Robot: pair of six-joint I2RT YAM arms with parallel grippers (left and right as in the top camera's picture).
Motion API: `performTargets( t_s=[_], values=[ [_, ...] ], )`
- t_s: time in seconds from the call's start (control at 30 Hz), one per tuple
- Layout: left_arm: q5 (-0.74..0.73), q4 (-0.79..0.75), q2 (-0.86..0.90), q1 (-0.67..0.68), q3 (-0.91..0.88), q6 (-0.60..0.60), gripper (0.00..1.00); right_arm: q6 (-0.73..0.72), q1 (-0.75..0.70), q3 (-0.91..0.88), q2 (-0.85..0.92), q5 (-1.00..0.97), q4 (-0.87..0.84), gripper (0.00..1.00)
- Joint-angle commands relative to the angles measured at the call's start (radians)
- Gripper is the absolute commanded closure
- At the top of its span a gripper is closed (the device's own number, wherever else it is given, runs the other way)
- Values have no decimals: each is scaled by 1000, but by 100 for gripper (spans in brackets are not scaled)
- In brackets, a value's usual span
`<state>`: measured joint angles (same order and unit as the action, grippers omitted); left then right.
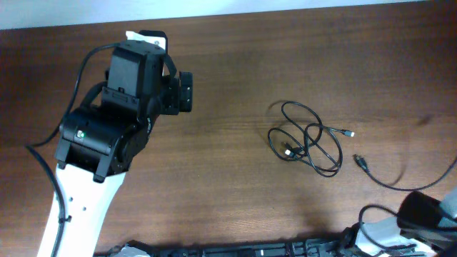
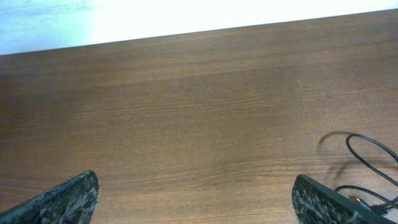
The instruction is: Untangle cables
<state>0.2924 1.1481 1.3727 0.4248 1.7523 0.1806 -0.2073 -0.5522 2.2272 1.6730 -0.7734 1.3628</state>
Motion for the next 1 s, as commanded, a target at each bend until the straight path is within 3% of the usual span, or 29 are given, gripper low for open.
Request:
performTargets(
  t_s=[0.0, 0.13, 0.23, 0.63, 0.97],
  values=[
    [3, -2, -2, -4, 11, 13, 1, -14, -174, 8, -9, 492, -40, 96],
    [3, -2, -2, -4, 11, 13, 1, -6, -292, 8, -10, 594, -85, 96],
    [3, -2, -2, -4, 11, 13, 1, 85, -346, 8, -12, 594, -146, 96],
    [3, -2, -2, -4, 11, 13, 1, 103, -406, 24, -74, 594, -363, 96],
    [3, -2, -2, -4, 11, 13, 1, 102, -406, -18, -7, 594, -219, 96]
  ],
)
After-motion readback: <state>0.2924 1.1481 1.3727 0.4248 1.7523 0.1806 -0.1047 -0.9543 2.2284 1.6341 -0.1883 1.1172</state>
